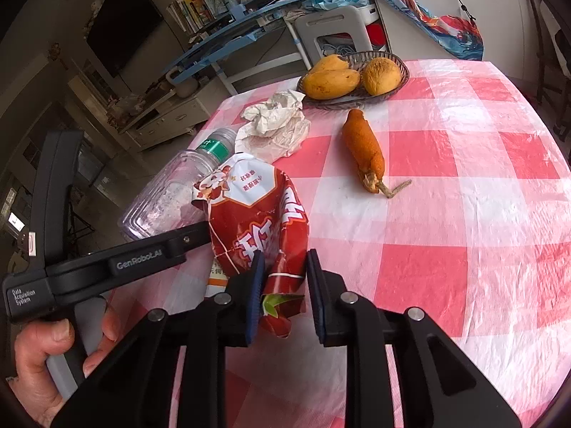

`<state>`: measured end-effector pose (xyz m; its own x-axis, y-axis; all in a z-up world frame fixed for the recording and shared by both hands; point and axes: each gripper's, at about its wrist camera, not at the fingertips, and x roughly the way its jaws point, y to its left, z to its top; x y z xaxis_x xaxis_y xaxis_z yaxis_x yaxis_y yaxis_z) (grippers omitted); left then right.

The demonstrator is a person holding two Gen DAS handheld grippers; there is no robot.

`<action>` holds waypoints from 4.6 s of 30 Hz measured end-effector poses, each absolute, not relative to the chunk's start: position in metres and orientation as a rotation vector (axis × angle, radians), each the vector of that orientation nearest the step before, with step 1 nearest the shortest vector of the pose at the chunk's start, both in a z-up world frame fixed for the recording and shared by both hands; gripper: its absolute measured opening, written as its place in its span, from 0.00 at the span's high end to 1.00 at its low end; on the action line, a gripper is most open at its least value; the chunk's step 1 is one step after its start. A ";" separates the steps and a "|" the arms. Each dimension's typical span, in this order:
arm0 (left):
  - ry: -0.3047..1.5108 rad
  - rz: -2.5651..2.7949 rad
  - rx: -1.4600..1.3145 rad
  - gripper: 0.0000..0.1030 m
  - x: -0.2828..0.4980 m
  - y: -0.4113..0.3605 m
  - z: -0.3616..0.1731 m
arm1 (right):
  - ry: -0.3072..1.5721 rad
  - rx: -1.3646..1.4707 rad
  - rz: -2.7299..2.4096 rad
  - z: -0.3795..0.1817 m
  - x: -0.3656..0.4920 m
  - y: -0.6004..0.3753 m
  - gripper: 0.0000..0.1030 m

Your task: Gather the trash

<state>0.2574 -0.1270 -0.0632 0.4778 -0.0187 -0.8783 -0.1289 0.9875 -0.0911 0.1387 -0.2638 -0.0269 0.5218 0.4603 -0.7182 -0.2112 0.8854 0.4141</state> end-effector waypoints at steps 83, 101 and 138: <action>0.980 -0.362 0.063 0.48 -0.034 -0.126 -0.049 | 0.775 0.332 0.290 -0.004 -0.063 -0.274 0.28; 0.844 -0.253 0.037 0.25 -0.039 -0.106 -0.031 | 0.772 0.289 0.257 -0.006 -0.067 -0.270 0.24; 0.832 -0.195 0.011 0.20 -0.034 -0.098 -0.031 | 0.763 0.294 0.259 -0.004 -0.067 -0.268 0.24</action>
